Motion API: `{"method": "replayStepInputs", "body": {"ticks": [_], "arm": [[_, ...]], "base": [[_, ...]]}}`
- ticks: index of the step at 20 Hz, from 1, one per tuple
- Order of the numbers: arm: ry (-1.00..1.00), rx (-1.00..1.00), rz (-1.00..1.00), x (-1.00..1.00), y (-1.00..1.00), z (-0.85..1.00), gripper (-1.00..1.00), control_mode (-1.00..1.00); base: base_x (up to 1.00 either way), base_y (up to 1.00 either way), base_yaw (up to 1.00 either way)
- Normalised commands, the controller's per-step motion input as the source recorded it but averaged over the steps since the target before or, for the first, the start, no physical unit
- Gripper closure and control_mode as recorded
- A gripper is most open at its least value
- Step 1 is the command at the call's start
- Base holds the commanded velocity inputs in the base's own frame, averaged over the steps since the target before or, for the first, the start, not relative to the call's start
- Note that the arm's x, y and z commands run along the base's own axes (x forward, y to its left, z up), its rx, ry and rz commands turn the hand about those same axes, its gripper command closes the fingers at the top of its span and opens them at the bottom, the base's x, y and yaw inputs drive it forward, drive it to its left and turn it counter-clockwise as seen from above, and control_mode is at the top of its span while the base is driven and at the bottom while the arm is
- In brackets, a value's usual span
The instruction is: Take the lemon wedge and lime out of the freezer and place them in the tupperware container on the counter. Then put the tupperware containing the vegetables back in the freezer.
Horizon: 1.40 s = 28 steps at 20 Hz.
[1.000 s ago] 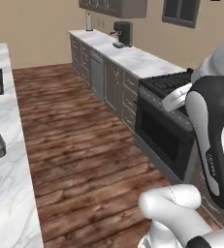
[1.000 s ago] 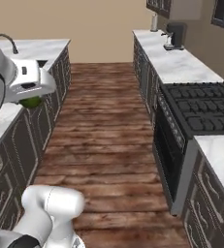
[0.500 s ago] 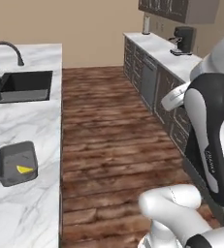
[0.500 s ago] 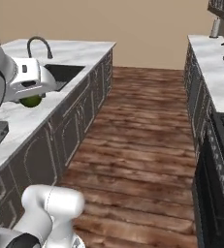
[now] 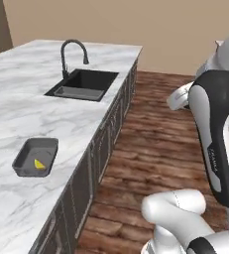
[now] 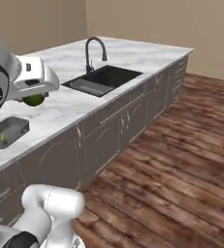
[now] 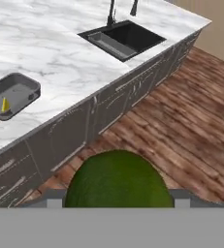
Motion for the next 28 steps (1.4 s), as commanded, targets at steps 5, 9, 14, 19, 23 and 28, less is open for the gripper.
{"method": "replayStepInputs", "body": {"ticks": [5,9,14,19,23,28], "arm": [[0.00,0.00,0.00,0.00,0.00,0.00,1.00,1.00],[0.00,0.00,0.00,0.00,0.00,0.00,1.00,1.00],[0.00,0.00,0.00,0.00,0.00,0.00,1.00,1.00],[0.00,0.00,0.00,0.00,0.00,0.00,1.00,1.00],[0.00,0.00,0.00,0.00,0.00,0.00,1.00,1.00],[0.00,0.00,0.00,0.00,0.00,0.00,1.00,1.00]], "base": [[0.07,-0.01,1.00],[0.76,-0.09,0.91],[0.80,-0.26,0.80],[-0.04,-0.37,0.39],[-0.05,-0.29,0.10],[0.18,-0.05,0.07]]}}
